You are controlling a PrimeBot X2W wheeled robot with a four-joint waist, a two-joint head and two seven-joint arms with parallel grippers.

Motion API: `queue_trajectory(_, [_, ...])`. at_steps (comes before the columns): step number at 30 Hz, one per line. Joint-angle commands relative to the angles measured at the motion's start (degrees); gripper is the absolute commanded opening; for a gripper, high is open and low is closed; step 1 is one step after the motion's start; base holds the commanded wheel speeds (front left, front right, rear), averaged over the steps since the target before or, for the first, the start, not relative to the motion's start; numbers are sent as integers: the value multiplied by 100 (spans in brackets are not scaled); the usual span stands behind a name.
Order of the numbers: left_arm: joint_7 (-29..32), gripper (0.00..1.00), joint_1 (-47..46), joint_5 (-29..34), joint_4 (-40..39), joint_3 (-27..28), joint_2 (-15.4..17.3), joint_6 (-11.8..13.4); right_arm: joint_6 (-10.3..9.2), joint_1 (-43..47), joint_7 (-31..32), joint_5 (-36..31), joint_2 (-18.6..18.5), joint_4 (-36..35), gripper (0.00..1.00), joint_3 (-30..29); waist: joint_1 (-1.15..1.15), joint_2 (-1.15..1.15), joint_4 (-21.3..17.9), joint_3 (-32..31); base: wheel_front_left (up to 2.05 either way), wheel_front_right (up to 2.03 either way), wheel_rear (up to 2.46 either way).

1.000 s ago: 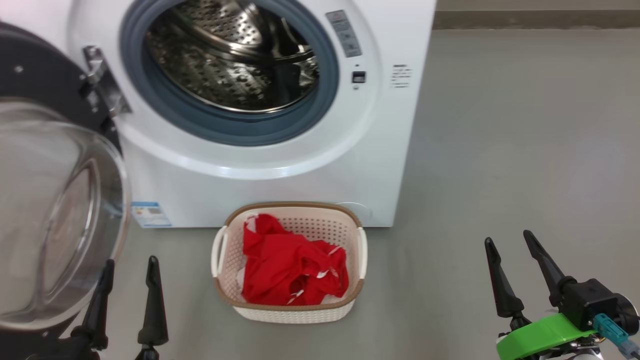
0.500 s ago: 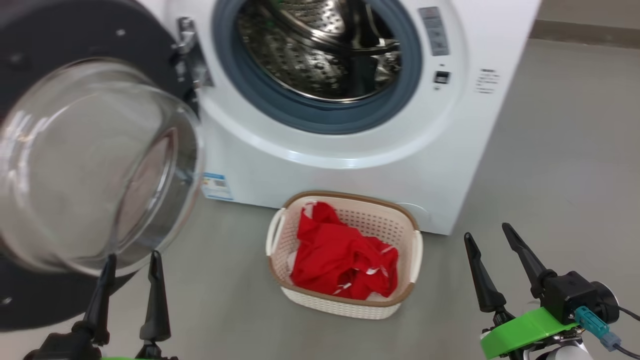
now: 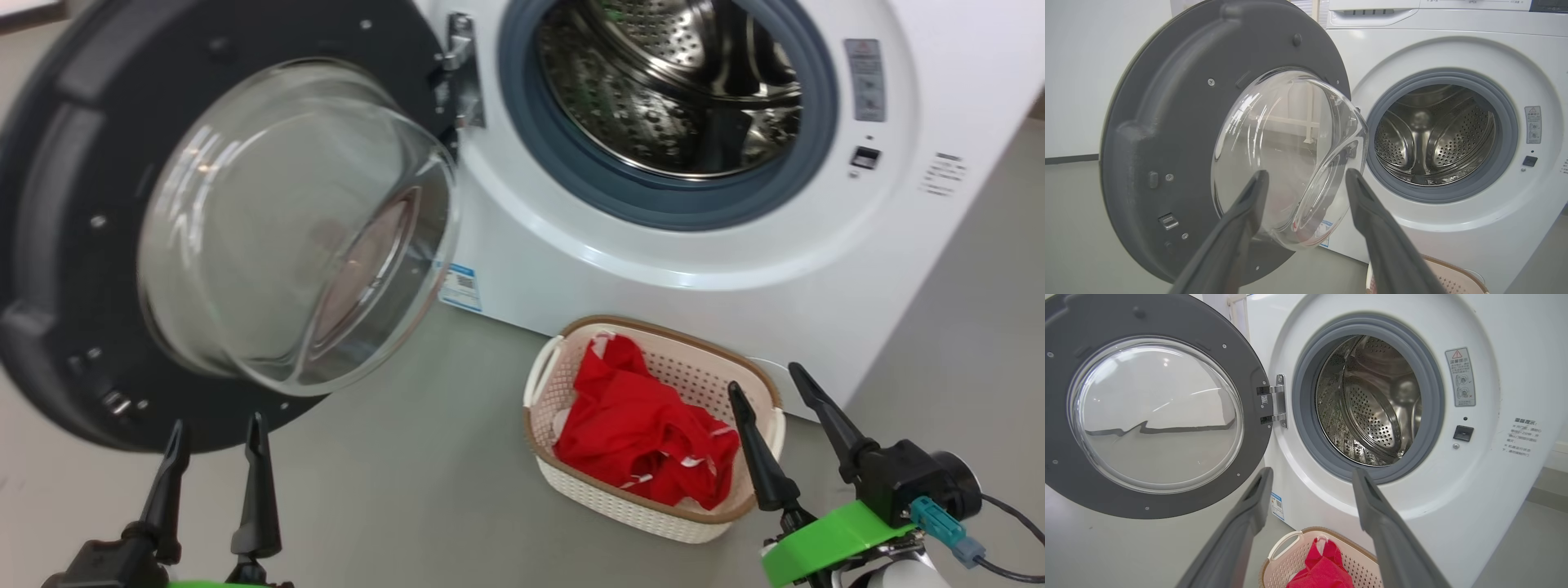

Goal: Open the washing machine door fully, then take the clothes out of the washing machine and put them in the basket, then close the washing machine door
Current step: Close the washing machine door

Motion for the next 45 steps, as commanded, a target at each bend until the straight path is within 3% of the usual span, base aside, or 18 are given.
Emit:
queue_trajectory(1, [12, 100, -44, 12, -179, 156, 112, 72, 26, -292, -36, 66, -36, -114, 100, 197, 0, 0, 291, -30, 0, 0, 0])
queue_trajectory(10, [-7, 100, -10, -11, -231, 224, 179, 140, 26, -360, -36, 128, -36, -71, 100, 307, 0, 0, 390, -58, 0, 0, 0])
queue_trajectory(12, [-12, 0, -9, 34, -236, 228, 225, 163, 26, -360, -36, 140, -36, -63, 100, 322, 0, 0, 384, -63, 0, 0, 0])
queue_trajectory(16, [-40, 0, -46, 193, -259, 249, 326, 271, 26, -344, -36, 176, -36, -31, 100, 364, 0, 0, 318, -75, 0, 0, 0])
queue_trajectory(24, [-176, 0, -805, 600, -665, 708, 704, 841, 26, -397, -36, 146, -36, 19, 100, 414, 0, 0, 170, 2, 0, 0, 0])
queue_trajectory(31, [-71, 0, -2065, 211, -214, 1371, 1156, 1035, 26, -436, -36, 81, -36, 102, 100, 419, 0, 0, 22, 46, 0, 0, 0])
queue_trajectory(38, [267, 0, -3627, -1468, 1491, 2300, 1244, 824, 26, -423, -36, 27, -57, 151, 100, 394, 0, 0, -86, 35, 0, 0, 0])
queue_trajectory(45, [1850, 0, -4920, -3403, 3340, 3262, 1329, 814, 26, -469, -36, 38, -109, 169, 100, 438, 0, 0, -213, 88, 0, 0, 0])
